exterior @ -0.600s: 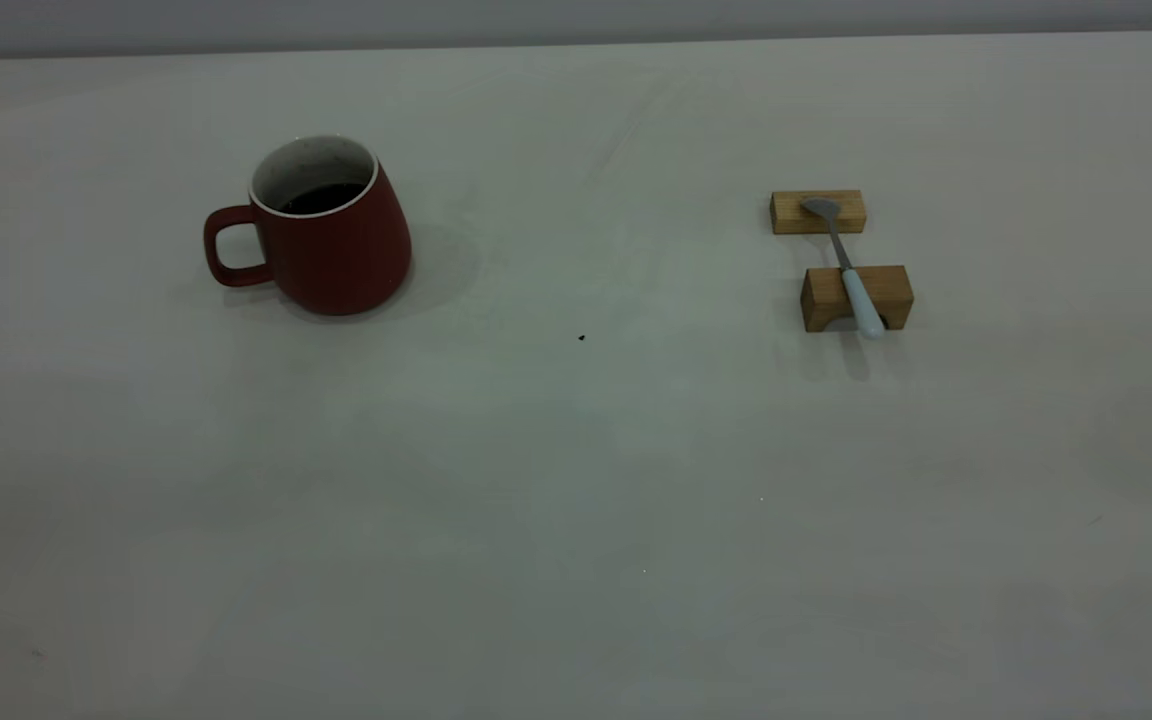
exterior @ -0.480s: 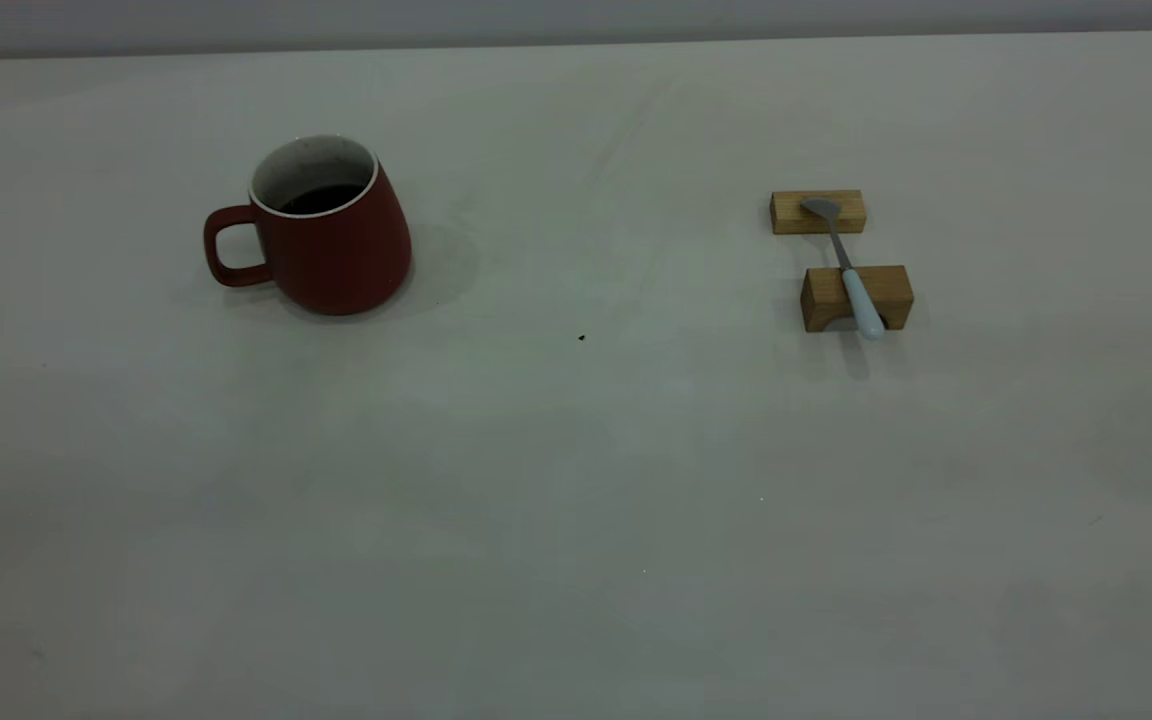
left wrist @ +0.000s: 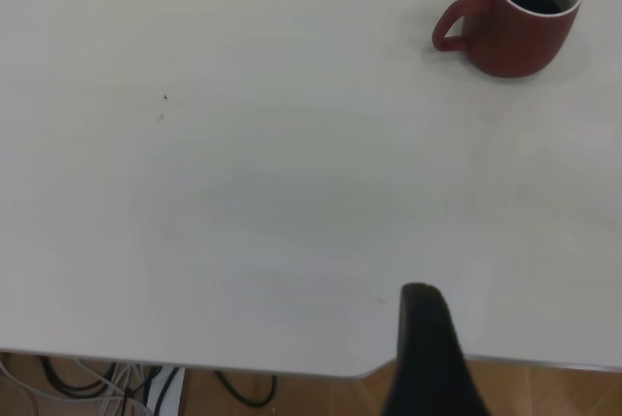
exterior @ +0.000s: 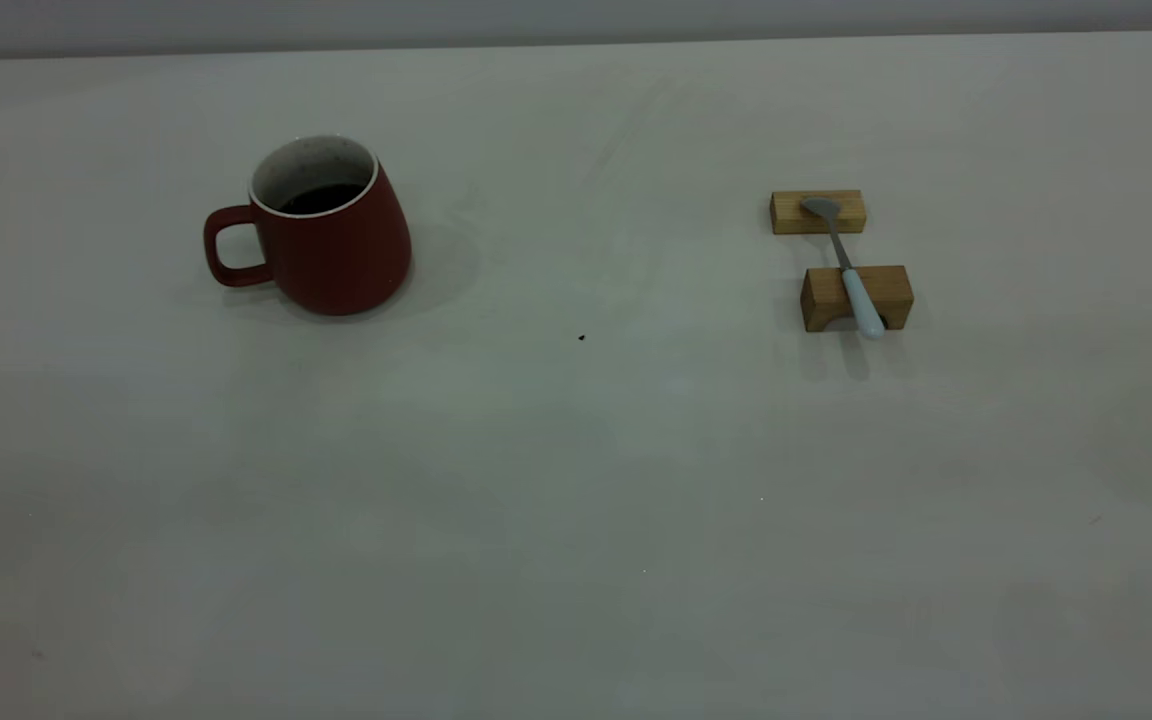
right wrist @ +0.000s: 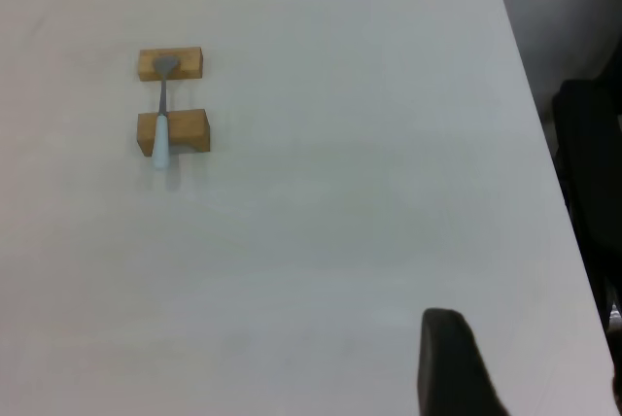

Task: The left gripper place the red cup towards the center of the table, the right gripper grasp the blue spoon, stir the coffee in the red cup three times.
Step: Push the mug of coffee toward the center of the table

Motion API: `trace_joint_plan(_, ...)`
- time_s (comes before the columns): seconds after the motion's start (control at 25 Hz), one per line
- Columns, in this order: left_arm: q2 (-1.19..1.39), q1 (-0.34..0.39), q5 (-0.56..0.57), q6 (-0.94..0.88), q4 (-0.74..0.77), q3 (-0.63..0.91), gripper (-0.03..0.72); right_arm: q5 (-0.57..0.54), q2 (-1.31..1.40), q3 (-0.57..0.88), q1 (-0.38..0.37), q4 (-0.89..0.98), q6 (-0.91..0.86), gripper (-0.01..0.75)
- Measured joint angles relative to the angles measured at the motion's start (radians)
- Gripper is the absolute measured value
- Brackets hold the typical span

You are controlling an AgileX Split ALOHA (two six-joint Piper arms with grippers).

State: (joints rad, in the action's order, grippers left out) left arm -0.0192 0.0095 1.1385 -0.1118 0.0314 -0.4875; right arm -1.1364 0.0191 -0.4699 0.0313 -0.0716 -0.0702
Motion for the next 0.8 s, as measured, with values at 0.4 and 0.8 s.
trace_joint_plan(0.4, 0.0, 0.0, -0.002, 0.0, 0.022, 0.0, 0.551, 0.0, 0.0, 0.0, 0.0, 0.0, 0.0, 0.435)
trace_joint_plan(0.8, 0.063, 0.0, 0.02, -0.06, 0.014, -0.033, 0.551, 0.0, 0.0, 0.0, 0.0, 0.0, 0.0, 0.435)
